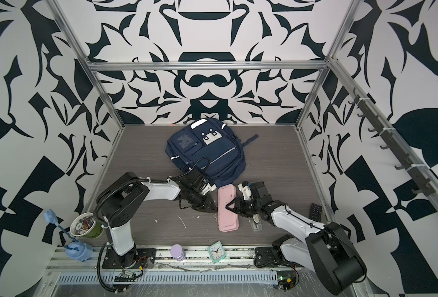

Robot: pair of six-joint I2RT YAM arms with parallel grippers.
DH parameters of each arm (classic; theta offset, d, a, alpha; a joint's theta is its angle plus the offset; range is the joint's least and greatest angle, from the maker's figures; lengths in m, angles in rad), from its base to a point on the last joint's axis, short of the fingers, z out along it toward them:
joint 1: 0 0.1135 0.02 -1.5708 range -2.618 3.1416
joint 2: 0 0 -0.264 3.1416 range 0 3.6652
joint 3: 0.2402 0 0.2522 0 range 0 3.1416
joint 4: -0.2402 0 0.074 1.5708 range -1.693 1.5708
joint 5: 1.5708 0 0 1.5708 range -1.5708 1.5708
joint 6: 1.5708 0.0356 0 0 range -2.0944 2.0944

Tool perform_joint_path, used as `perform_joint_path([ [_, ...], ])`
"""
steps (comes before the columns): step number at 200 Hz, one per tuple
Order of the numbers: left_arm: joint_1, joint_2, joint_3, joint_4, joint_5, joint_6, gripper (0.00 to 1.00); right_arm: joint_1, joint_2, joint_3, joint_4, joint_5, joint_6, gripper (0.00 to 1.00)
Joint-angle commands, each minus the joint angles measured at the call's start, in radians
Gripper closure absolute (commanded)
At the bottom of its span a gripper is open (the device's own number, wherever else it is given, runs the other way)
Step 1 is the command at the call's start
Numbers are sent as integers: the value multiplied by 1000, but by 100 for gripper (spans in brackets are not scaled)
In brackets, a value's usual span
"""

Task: Pack books, pencil case, and school supplies into a backpack
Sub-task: Pick up the pencil case from the bottom-center of the table.

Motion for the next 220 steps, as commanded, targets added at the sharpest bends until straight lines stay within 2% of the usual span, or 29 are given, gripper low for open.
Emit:
perform_joint_path([
  [1, -4, 22, -2, -82, -82, 9, 78, 6, 17, 34, 54, -21, 2, 56],
  [75, -2, -67, 22, -157, -113, 85, 69, 6, -30, 71, -15, -14, -13, 72],
  [132, 48, -202, 92, -285, -182, 174, 63, -32, -176, 202, -328, 14, -117, 76],
  [172, 67, -205, 255, -444, -336, 263, 57, -120, -204, 298, -394, 9, -141, 78],
  [220, 67, -116, 493, -584, -573, 361, 52, -218, -139, 371, -299, 8, -98, 78],
])
